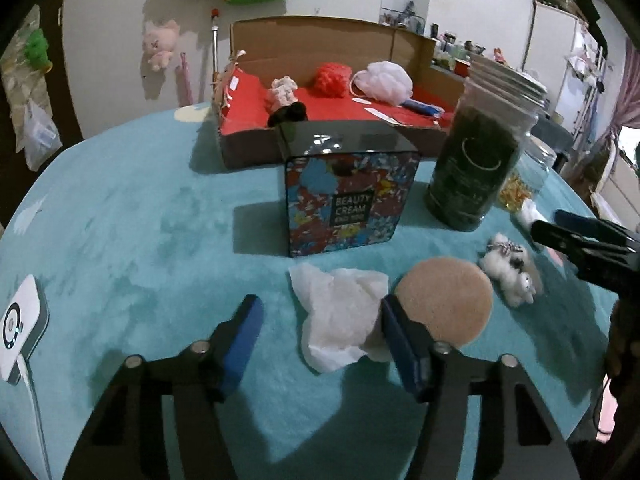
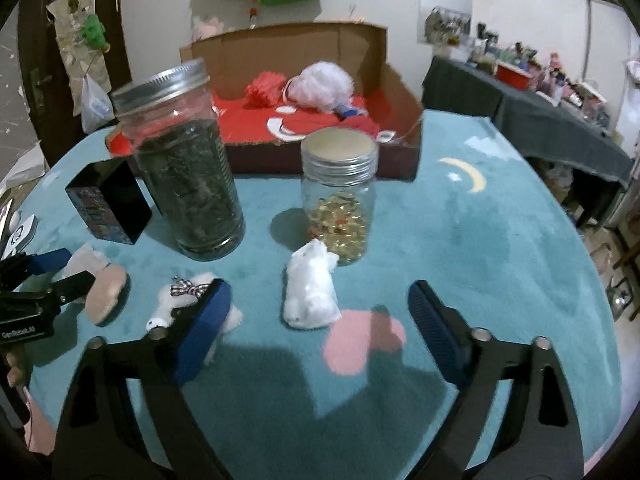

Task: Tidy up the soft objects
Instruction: 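Grasp the white tissue with the left tool while the right tool grasps the white sock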

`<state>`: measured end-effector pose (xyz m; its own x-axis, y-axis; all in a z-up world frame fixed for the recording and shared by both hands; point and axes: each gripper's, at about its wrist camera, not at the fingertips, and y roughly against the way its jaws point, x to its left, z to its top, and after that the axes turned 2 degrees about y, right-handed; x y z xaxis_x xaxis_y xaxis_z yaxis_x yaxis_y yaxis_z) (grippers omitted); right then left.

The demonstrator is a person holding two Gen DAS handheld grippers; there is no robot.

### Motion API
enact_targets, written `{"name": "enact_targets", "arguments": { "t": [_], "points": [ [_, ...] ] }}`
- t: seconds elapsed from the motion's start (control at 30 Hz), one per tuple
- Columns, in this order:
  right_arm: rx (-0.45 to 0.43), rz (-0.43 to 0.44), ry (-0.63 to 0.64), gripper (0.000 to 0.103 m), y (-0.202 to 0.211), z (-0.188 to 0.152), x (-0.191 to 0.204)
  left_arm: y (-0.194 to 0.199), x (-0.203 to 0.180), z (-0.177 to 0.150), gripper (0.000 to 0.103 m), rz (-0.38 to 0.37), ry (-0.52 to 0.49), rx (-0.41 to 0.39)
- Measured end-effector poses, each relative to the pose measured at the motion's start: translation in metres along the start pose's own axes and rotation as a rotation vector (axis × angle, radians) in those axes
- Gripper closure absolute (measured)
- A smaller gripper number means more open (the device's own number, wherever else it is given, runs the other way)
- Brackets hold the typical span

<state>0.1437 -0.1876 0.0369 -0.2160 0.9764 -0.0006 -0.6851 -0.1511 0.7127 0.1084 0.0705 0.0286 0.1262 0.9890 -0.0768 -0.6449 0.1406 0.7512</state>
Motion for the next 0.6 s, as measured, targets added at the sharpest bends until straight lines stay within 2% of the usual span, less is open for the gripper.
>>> {"name": "enact_targets", "arguments": {
  "t": [0.03,0.07,0.1,0.13,0.23,0.6],
  "points": [
    [0.014,0.007,0.005,0.032,-0.004,0.001,0.000,0.001,-0.001,-0.001,0.049,-0.011,-0.009,-0.002],
    [0.033,0.024,0.008,0.046,-0.009,0.002,0.001,0.002,-0.001,-0.001,0.055,-0.021,-0.014,-0.003],
    [0.058,0.056,0.004,0.065,-0.015,0.003,0.000,0.004,-0.001,0.000,0.071,-0.037,-0.015,-0.004],
    [0.073,0.080,-0.005,0.074,-0.019,0.003,0.000,0.005,-0.002,0.000,0.082,-0.067,-0.008,0.000],
    [0.072,0.136,-0.017,0.084,-0.020,0.003,-0.002,0.009,-0.004,0.003,0.087,-0.092,-0.002,-0.003],
    [0.016,0.247,0.024,0.088,0.007,-0.001,0.012,0.020,-0.037,0.020,0.087,-0.236,-0.063,-0.044]
  ]
}}
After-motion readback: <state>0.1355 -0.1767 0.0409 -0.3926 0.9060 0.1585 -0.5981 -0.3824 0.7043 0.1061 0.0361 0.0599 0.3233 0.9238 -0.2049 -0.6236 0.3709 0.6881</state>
